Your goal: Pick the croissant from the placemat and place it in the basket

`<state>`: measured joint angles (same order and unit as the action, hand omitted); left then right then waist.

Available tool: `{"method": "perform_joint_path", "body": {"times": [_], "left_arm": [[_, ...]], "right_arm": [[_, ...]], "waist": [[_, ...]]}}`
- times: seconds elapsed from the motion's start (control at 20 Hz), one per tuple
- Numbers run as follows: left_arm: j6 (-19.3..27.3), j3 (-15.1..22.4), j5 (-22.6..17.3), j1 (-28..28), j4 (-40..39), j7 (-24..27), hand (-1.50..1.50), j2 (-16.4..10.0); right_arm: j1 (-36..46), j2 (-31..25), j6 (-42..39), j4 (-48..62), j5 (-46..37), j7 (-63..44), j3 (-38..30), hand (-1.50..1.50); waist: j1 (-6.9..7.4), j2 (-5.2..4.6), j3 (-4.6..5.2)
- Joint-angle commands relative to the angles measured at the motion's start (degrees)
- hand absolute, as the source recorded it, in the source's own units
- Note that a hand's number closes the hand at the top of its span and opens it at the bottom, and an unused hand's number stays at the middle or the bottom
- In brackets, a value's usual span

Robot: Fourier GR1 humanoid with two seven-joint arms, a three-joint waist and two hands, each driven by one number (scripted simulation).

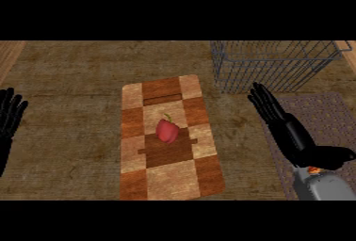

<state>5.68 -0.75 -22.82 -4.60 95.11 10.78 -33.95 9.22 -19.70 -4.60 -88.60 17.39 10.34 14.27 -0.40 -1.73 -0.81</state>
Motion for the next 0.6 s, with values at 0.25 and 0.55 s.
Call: {"method": "perform_joint_path", "body": {"times": [0.25,0.55], "left_arm": [[2.91,11.16,1.64,-3.64,-14.36,-15.61,0.0,7.48],[3.75,13.95,3.08,-6.76,-13.4,-19.19,0.0,8.46]], "right_arm": [[11.92,-7.69,-16.47,2.77,-0.35,-4.4,4.63,1.5],[2.71,-7.14,-13.64,-6.08,-21.79,1.57,21.23,-1.5]], "waist": [[0.95,-0.03,0.94],[-0.44,1.97,0.81]]}}
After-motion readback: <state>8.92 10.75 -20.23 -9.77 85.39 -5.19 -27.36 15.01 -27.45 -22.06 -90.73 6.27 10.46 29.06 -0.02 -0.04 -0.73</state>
